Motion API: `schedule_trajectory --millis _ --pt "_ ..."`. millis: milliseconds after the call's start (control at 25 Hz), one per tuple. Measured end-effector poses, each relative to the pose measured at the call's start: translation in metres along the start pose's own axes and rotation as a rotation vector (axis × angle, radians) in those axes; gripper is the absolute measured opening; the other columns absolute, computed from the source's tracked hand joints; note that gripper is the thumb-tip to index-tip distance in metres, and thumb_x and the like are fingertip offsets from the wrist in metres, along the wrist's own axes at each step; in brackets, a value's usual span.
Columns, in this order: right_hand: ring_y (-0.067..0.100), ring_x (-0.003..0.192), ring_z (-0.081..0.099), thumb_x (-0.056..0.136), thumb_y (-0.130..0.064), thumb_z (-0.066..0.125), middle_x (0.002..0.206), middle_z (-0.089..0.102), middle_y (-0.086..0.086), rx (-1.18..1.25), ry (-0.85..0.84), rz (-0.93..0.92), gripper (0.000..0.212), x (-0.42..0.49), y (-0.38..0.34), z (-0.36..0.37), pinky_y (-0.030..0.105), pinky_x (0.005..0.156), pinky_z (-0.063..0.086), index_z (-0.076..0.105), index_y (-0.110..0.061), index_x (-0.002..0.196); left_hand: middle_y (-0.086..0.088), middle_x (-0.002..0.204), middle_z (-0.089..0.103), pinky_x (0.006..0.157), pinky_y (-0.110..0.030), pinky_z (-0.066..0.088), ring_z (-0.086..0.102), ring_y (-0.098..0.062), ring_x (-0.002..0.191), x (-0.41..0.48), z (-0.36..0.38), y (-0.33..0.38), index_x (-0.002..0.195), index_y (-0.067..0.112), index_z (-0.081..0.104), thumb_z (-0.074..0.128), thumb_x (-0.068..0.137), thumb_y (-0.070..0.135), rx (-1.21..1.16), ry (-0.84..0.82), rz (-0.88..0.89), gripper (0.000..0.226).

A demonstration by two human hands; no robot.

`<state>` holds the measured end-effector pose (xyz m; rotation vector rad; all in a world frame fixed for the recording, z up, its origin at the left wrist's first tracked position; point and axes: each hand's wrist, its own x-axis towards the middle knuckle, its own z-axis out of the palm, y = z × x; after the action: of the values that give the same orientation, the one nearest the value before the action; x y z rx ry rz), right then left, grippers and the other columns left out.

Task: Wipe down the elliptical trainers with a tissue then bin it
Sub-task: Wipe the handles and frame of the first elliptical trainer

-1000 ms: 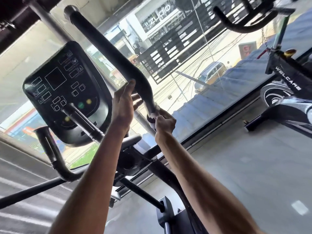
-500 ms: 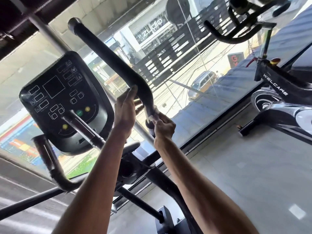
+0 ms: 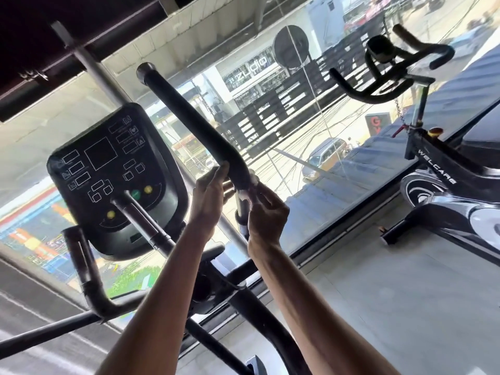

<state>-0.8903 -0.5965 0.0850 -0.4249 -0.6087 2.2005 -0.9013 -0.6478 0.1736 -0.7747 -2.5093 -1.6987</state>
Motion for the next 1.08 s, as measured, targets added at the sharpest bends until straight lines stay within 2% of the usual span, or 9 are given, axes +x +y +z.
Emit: schedule_trajectory --millis 120,280,360,560,680,800,880,1000,1080 --pt "0.004 0.093 0.069 0.088 -0.017 0.078 0.099 0.073 -0.011 -0.27 -0.042 -0.388 0.011 0.003 -0.015 0.003 0.024 0.08 0.057 0.08 -0.022 0.098 0.006 0.104 0.08 0.089 -0.026 0.055 0.075 -0.006 0.098 0.001 -0.002 -0.001 0.117 0.02 0.074 0.039 0.111 0.041 -0.023 -0.003 -0.029 0.041" --pt "0.01 0.093 0.066 0.09 -0.01 0.074 0.102 0.071 0.001 -0.536 -0.193 -0.924 0.015 0.018 -0.04 0.014 0.016 0.085 0.051 0.08 -0.012 0.103 0.001 0.107 0.078 0.095 -0.031 0.054 0.073 -0.012 0.104 0.001 0.001 -0.004 0.114 0.019 0.073 0.032 0.111 0.045 -0.144 0.059 -0.061 0.048" --pt "0.014 0.096 0.065 0.091 -0.011 0.071 0.103 0.071 0.003 -0.678 -0.29 -1.082 0.017 0.026 -0.058 0.025 0.012 0.086 0.045 0.08 -0.013 0.105 -0.002 0.104 0.077 0.095 -0.033 0.053 0.071 -0.015 0.103 0.0 0.005 -0.007 0.107 0.016 0.073 0.029 0.112 0.043 -0.217 0.098 -0.07 0.052" --pt "0.02 0.103 0.061 0.089 -0.008 0.072 0.119 0.067 0.004 -1.02 -0.71 -1.362 0.029 0.049 -0.078 0.007 0.022 0.086 0.053 0.075 -0.012 0.117 -0.008 0.096 0.079 0.099 -0.035 0.052 0.073 -0.017 0.096 -0.003 0.011 -0.028 0.097 0.008 0.074 0.028 0.112 0.034 -0.433 0.241 -0.095 0.055" --pt "0.019 0.102 0.056 0.084 -0.002 0.07 0.117 0.067 0.001 -1.135 -0.799 -1.519 0.027 0.051 -0.094 0.018 0.028 0.077 0.055 0.075 -0.009 0.11 -0.012 0.105 0.078 0.092 -0.037 0.051 0.07 -0.026 0.105 -0.005 0.021 -0.051 0.1 0.007 0.075 0.028 0.11 0.033 -0.515 0.336 -0.156 0.055" --pt "0.02 0.111 0.052 0.094 -0.008 0.05 0.12 0.067 0.005 -1.292 -1.008 -1.591 0.027 0.048 -0.093 0.023 0.034 0.081 0.056 0.071 -0.002 0.109 -0.004 0.104 0.08 0.086 -0.039 0.047 0.072 -0.03 0.106 0.001 0.03 -0.073 0.096 0.016 0.077 0.035 0.097 0.046 -0.545 0.4 -0.205 0.052" --pt "0.028 0.113 0.057 0.095 -0.006 0.039 0.117 0.066 0.014 -1.422 -1.2 -1.687 0.033 0.049 -0.092 0.017 0.041 0.076 0.059 0.069 0.005 0.102 -0.004 0.104 0.08 0.092 -0.044 0.05 0.073 -0.032 0.106 0.007 0.035 -0.096 0.094 0.023 0.08 0.035 0.088 0.054 -0.559 0.411 -0.232 0.056" --pt "0.037 0.104 0.062 0.088 -0.001 0.031 0.103 0.064 0.019 -1.639 -1.267 -1.833 0.037 0.044 -0.091 0.02 0.041 0.063 0.06 0.068 0.006 0.086 -0.009 0.104 0.079 0.102 -0.059 0.052 0.071 -0.039 0.105 0.029 0.046 -0.141 0.095 0.037 0.081 0.034 0.083 0.066 -0.545 0.412 -0.231 0.056" --pt "0.039 0.098 0.059 0.084 0.002 0.03 0.095 0.06 0.019 -1.827 -1.318 -1.884 0.039 0.035 -0.08 0.022 0.04 0.063 0.059 0.068 0.005 0.083 -0.008 0.106 0.079 0.104 -0.055 0.051 0.071 -0.034 0.106 0.045 0.05 -0.171 0.09 0.041 0.08 0.037 0.08 0.067 -0.55 0.43 -0.255 0.052"
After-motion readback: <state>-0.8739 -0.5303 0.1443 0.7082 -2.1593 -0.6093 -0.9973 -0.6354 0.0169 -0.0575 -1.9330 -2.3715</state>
